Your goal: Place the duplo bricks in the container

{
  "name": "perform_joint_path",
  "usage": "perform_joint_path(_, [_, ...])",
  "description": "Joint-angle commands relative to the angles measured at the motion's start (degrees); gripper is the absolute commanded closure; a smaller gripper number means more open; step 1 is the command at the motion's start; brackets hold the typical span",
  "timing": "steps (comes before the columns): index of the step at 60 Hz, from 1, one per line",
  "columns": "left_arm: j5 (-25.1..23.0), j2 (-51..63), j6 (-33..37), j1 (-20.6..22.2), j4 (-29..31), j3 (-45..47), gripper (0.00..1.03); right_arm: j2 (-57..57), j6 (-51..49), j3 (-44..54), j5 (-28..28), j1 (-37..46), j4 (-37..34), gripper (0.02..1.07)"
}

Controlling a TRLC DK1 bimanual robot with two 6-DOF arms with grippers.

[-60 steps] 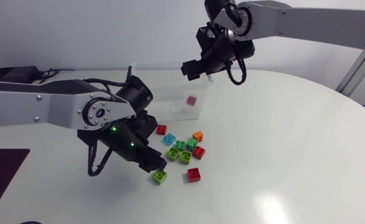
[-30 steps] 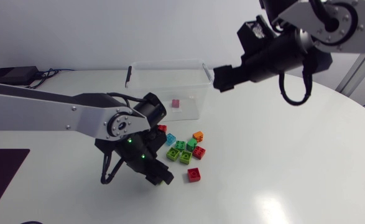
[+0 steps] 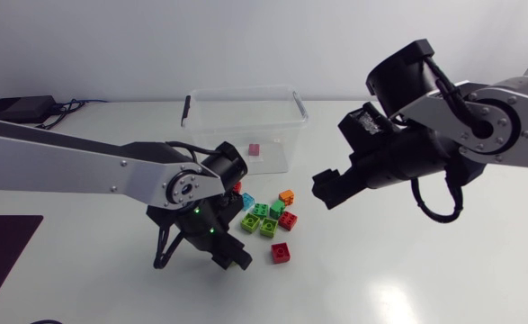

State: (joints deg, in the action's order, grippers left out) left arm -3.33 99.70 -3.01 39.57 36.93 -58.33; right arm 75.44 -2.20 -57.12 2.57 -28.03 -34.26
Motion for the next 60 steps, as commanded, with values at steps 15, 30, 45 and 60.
perform_joint_path(15, [4.0,-1.2,4.3,2.1,-2.7,0.7,0.23,-0.6,-1.2,3.8,0.0,-2.4,0.7,0.07])
perform_joint_path(30, [4.0,4.0,7.9,2.3,-5.2,0.2,0.23,-0.7,-1.4,4.7,0.1,-3.2,0.9,0.07])
perform_joint_path(45, [2.7,5.7,9.5,2.4,-9.3,2.4,0.67,0.8,-1.0,8.0,0.0,-6.0,3.3,0.07])
perform_joint_path(60, [2.7,-1.9,9.5,2.1,-8.6,3.7,0.71,7.4,0.6,9.7,0.1,-8.7,4.8,0.07])
